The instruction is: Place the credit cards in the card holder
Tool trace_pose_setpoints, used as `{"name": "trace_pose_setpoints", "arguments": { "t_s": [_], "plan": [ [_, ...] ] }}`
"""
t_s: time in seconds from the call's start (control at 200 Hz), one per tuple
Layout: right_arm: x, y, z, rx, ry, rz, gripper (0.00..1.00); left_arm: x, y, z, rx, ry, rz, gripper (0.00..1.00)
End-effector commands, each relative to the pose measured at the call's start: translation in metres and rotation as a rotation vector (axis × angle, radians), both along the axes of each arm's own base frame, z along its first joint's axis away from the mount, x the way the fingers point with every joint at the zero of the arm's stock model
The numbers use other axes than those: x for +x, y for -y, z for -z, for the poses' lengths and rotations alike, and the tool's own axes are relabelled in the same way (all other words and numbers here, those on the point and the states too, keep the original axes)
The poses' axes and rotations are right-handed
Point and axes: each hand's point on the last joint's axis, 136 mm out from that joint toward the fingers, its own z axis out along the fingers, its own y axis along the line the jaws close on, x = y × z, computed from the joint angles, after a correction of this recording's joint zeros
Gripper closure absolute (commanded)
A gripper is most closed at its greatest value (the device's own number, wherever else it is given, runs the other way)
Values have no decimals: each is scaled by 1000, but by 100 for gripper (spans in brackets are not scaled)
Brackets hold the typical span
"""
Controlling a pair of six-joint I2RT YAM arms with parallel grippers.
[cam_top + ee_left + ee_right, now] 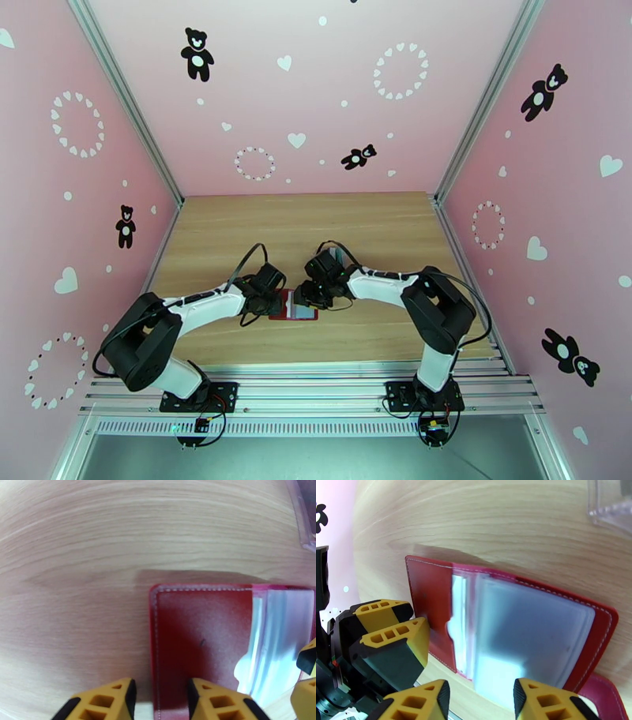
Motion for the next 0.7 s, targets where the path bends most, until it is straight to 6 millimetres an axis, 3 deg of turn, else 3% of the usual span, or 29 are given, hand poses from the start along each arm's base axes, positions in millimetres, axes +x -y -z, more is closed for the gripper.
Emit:
{"name": "trace_pose_setpoints", "arguments": {
  "t_s": [0.0, 0.21, 0.38, 0.516, 0.531, 0.691],
  "plan": [
    [6, -5, -29, 22, 55, -15, 51, 12, 15, -33, -63, 56, 13, 57],
    [7, -7, -37, 20, 69, -21, 51, 16, 19, -59, -93, 97, 16, 57],
    [11, -3, -33, -29, 85, -28, 51, 6, 25, -72, -173, 92, 26, 57],
    [15, -2, -28, -61, 90, -36, 51, -3, 33, -75, -262, 86, 39, 59],
    [16, -2, -27, -67, 90, -37, 51, -9, 30, -66, -257, 65, 38, 59],
    [22, -4, -21, -105, 94, -54, 53, -24, 32, -55, -323, 41, 39, 60]
  ]
}}
